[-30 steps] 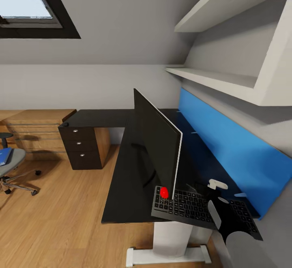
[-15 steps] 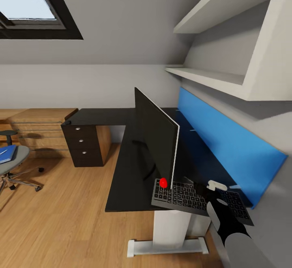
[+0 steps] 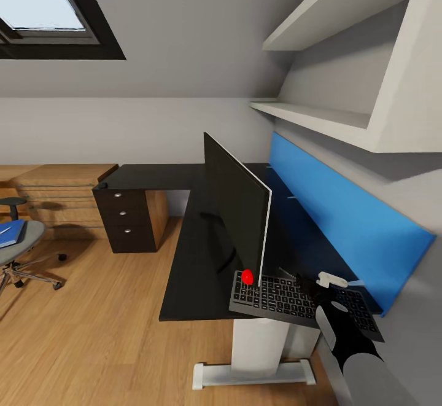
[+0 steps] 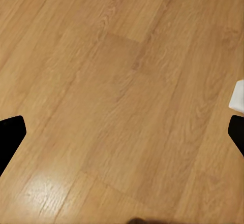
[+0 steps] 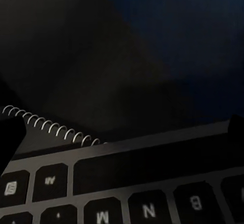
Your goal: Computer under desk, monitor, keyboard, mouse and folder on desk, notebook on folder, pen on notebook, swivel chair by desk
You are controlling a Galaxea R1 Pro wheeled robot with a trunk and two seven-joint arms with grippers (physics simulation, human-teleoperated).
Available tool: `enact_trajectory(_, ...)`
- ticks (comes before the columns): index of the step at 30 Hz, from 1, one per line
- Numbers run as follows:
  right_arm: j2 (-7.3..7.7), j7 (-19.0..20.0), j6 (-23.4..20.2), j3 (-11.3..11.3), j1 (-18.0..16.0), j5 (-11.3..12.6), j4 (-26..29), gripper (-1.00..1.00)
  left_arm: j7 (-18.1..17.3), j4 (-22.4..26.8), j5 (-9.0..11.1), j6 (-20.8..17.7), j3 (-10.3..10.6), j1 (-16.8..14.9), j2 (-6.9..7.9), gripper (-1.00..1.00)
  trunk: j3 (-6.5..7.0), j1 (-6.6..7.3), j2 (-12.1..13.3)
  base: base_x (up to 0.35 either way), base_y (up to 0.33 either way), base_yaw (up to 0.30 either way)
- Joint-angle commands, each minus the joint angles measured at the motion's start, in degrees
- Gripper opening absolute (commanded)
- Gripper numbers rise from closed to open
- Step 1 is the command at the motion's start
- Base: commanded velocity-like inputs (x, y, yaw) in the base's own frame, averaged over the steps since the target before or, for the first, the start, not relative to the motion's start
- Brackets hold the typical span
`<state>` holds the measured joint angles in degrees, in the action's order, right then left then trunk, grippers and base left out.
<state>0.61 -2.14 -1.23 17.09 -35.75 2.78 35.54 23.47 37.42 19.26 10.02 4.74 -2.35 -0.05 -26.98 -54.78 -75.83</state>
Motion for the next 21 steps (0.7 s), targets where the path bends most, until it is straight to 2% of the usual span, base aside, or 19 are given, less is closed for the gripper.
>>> enact_trajectory(1,0.00,-0.1,-0.1,0.0,0.0,0.3,0.1,1.00,0.3,0.0,0.6,0.3,0.4,0.0,0.05,1.00,-0.06,0.00,0.0,0.000,0.000,0.000)
enact_trajectory(6,0.01,-0.1,-0.1,0.0,0.0,0.3,0.1,1.00,0.4,-0.1,0.6,0.3,0.4,0.0,0.05,1.00,-0.06,0.00,0.0,-0.057,0.000,0.000)
enact_trajectory(13,0.01,-0.1,-0.1,0.0,0.0,0.3,0.1,1.00,0.3,-0.1,0.6,0.3,0.4,-0.1,0.05,1.00,-0.06,0.00,0.0,-0.243,0.000,0.000)
enact_trajectory(21,0.01,-0.1,-0.1,0.0,0.0,0.3,0.1,1.00,0.3,-0.1,0.6,0.3,0.4,-0.1,0.05,1.00,-0.06,0.00,0.0,-0.156,0.000,0.000)
